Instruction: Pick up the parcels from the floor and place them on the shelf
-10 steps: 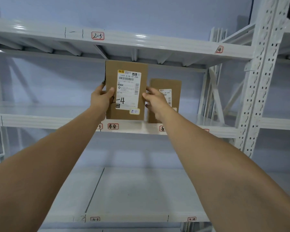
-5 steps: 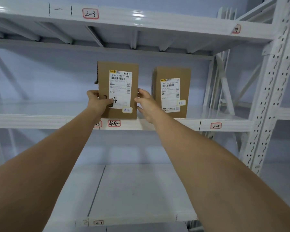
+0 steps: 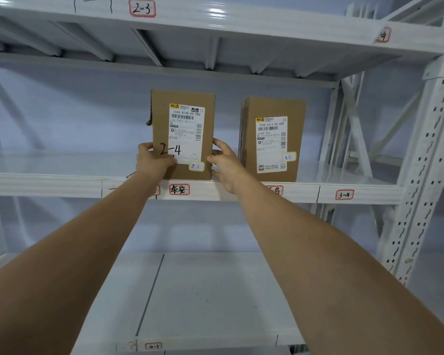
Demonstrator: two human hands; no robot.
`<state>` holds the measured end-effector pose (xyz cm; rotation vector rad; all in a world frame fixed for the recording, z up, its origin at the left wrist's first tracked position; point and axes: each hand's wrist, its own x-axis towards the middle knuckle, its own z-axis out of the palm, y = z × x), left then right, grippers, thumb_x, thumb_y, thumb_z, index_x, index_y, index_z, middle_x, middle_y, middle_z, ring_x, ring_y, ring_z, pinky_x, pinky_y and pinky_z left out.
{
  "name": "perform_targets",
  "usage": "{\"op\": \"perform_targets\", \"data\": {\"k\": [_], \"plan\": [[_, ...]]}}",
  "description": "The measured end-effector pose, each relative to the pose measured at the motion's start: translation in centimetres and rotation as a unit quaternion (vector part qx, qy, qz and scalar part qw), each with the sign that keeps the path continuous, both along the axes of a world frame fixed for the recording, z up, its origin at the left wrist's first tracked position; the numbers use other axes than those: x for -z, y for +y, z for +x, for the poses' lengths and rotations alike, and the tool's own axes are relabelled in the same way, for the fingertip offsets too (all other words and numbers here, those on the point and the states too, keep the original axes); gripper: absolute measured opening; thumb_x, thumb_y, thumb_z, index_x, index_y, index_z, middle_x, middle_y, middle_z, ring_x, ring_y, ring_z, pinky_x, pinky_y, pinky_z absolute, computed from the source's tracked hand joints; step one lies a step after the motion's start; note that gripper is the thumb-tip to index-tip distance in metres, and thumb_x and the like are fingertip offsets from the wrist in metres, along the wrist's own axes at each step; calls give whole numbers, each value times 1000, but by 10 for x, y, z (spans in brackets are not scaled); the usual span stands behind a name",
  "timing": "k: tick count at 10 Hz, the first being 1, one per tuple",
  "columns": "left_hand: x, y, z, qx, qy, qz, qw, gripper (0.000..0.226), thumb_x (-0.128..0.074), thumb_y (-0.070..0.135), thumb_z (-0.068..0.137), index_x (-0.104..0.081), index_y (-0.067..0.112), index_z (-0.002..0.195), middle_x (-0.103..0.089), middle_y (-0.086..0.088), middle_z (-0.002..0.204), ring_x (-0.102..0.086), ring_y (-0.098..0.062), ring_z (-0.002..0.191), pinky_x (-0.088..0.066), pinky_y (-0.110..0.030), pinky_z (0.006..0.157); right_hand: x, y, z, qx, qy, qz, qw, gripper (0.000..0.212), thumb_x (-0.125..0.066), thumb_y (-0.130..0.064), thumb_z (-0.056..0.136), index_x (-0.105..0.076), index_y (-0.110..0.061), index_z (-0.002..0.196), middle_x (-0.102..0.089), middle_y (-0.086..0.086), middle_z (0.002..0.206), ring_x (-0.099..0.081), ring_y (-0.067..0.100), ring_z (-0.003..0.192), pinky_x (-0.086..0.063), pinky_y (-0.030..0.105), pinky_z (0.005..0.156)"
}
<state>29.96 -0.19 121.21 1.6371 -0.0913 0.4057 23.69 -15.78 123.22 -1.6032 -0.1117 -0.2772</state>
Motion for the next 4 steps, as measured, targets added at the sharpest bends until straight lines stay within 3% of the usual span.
{"op": "perform_targets", "data": {"k": [2, 3, 4], "plan": [[1, 1, 2, 3, -1, 16, 1000, 71, -71, 9, 82, -30, 18, 139, -45, -9, 142, -50, -32, 125, -42, -48, 107, 1, 0, -4, 7, 11, -89, 996, 59, -41, 7, 94, -32, -16, 148, -47, 4, 147, -49, 22, 124, -43, 22, 80], [0, 3, -2, 21, 12, 37, 999, 77, -69, 6, 83, -25, 19, 144, -42, -9, 144, -48, -31, 127, -42, -42, 106, 4, 1, -9, 24, 37, -183, 982, 55, -46, 1, 94, -33, -8, 146, -44, 9, 148, -44, 26, 133, -36, 25, 95], [4, 6, -16, 9, 21, 97, 995, 85, -69, 7, 83, -17, 17, 150, -41, -14, 144, -48, -35, 125, -45, -41, 95, 10, -4, -16, 61, 55, -240, 967, 54, -45, -1, 93, -33, -3, 145, -42, 13, 148, -42, 28, 134, -36, 25, 95]]}}
